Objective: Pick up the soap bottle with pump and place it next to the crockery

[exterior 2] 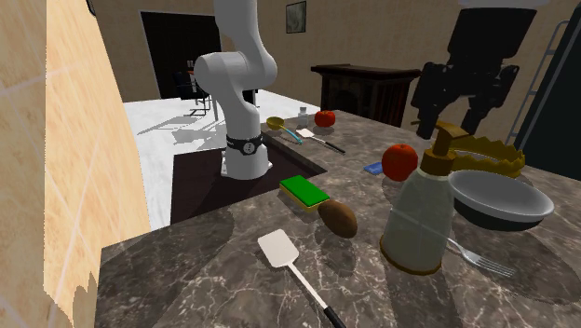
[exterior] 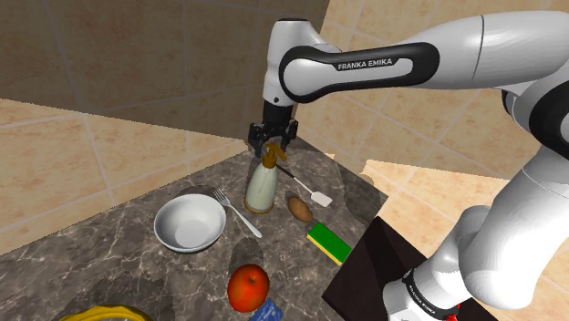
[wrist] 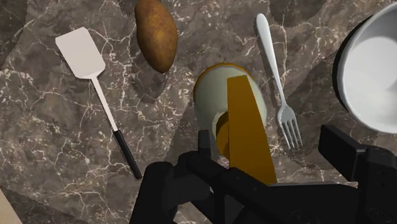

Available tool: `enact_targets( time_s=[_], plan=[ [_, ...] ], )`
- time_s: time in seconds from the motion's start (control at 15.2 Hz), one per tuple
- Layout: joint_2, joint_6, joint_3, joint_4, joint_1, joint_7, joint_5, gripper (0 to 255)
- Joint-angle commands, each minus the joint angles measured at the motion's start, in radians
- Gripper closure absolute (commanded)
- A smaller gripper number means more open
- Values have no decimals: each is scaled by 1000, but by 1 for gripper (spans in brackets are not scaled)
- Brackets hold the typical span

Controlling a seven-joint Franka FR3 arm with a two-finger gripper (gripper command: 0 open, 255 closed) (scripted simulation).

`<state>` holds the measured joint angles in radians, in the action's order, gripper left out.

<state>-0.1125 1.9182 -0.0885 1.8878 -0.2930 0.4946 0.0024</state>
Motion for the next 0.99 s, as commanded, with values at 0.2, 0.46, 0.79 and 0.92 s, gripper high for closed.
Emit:
enact_targets(
  time_s=[0.2,0.46,0.79,0.92],
  plan=[
    [5,-33,0,-28,0,0,0,0],
    [11,-125,0,-114,1,-1,1,0],
    [11,-125,0,-114,1,-1,1,0],
    [11,-125,0,-114,1,-1,1,0]
  ],
)
